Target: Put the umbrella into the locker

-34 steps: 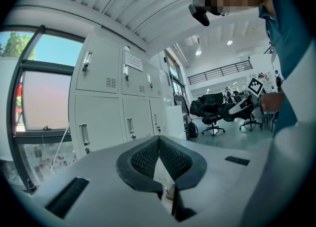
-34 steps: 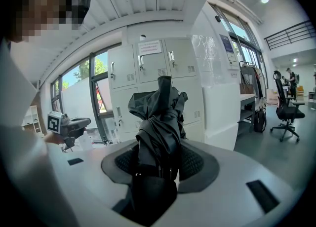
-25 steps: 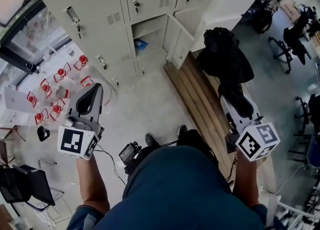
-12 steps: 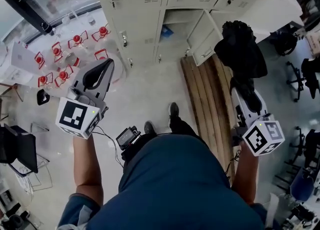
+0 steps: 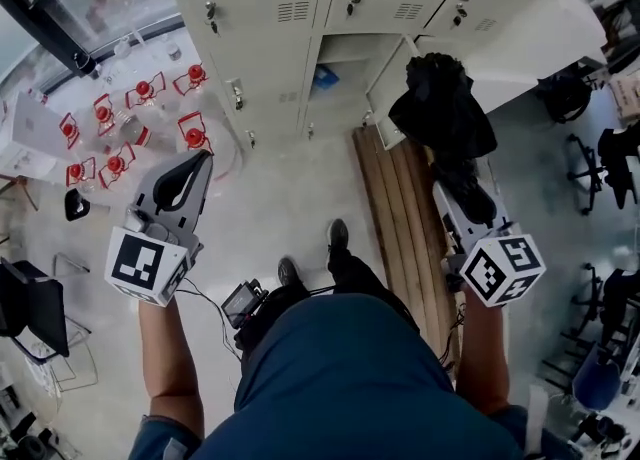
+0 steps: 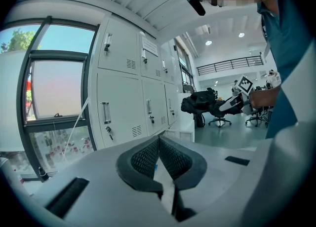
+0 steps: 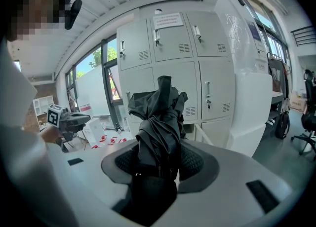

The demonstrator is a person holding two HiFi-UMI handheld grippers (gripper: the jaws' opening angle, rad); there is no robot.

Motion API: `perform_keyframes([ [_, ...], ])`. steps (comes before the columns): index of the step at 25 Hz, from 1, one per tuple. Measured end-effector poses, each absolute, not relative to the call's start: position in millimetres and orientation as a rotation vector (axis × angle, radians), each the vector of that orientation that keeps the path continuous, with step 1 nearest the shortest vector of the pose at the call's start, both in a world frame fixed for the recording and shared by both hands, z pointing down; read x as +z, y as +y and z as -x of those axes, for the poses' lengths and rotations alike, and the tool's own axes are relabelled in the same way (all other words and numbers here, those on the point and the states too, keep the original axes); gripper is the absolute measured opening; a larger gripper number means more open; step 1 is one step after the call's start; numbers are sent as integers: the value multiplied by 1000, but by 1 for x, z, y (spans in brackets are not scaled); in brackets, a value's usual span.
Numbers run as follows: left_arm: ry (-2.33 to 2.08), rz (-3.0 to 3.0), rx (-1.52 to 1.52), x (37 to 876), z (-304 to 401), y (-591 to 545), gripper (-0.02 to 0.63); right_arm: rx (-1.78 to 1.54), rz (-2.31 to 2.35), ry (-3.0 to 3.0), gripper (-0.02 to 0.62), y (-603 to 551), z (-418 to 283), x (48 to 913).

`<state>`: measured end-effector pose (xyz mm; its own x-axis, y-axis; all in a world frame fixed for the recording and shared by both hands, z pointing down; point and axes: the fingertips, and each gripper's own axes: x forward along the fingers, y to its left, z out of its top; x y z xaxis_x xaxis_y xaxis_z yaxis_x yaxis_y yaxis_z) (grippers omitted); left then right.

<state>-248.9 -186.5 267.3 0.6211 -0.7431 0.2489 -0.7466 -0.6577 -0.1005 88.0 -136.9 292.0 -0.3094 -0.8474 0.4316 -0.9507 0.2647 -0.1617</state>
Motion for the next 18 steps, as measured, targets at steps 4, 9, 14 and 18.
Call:
perform_keyframes([
  [4, -1275, -2797, 460, 282, 237, -213, 18, 608, -1630, -2258, 209, -169, -95, 318],
  [9, -1272, -2778, 490, 302, 225, -247, 18, 650, -1598, -2236, 209, -212, -105, 355],
  [14, -1259, -2752, 509, 324, 211, -277, 18, 675, -1570, -2225, 209, -256, -113, 388],
  [18, -1268, -2728, 515, 339, 205, -297, 18, 686, -1544, -2226, 209, -286, -114, 410],
])
